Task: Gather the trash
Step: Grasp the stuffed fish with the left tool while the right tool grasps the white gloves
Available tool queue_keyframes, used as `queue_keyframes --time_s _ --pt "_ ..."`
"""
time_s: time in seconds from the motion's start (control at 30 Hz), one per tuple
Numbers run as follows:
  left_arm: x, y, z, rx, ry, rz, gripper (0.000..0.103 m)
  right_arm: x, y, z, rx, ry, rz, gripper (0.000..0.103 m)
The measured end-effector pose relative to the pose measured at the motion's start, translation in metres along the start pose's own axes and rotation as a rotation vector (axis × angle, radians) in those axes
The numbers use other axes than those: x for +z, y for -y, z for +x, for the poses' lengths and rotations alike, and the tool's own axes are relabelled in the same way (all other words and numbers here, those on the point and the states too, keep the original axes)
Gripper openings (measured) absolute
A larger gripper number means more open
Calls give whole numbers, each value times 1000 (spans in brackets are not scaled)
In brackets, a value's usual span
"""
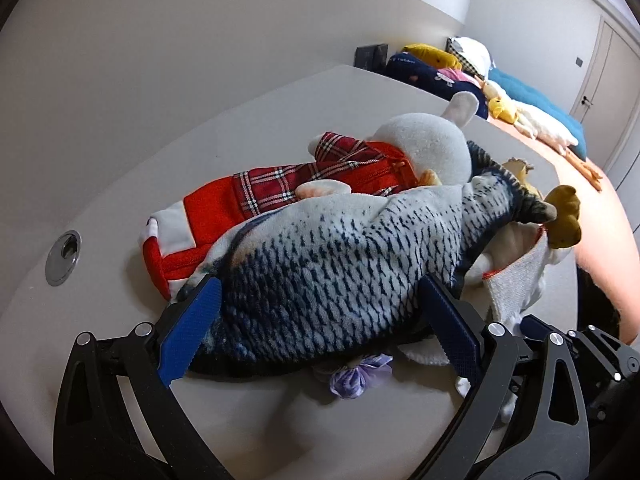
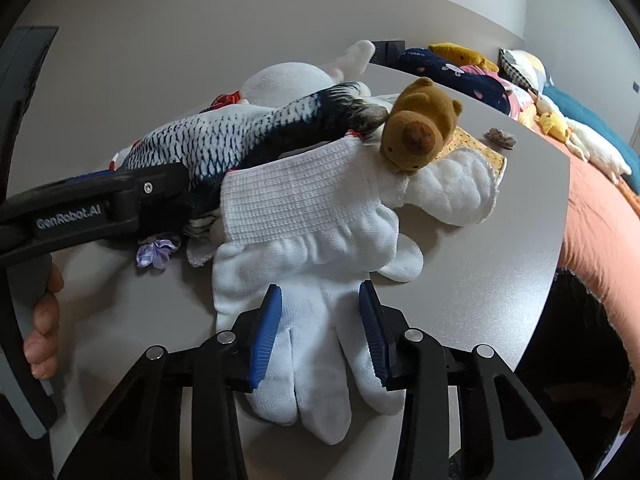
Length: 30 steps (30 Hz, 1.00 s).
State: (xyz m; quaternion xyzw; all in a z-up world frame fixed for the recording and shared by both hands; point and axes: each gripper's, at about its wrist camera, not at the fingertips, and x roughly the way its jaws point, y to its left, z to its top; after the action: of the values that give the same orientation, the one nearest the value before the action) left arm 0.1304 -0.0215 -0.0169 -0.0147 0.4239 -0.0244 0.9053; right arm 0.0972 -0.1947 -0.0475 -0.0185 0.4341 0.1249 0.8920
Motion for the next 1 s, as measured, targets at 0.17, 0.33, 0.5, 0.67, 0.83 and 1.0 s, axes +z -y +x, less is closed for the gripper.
queue_keyframes --time_s 0.17,0.33,0.5,0.67,0.83,1.0 --pt "-1 -2 6 35 12 -1 79 4 0 2 -4 -14 -19 42" --pt "-4 -4 2 45 39 -17 65 3 -5 4 -27 -17 -53 40" --pt "-4 -12 -8 4 44 -64 49 0 -5 0 34 -16 -25 10" --pt "-7 -14 -29 -2 86 -91 44 -5 -1 -16 136 19 9 9" --pt "-8 -5 -67 10 168 -76 44 -8 7 -53 174 108 33 9" --pt "-3 10 -99 -23 229 -48 44 -8 18 -83 166 167 50 9"
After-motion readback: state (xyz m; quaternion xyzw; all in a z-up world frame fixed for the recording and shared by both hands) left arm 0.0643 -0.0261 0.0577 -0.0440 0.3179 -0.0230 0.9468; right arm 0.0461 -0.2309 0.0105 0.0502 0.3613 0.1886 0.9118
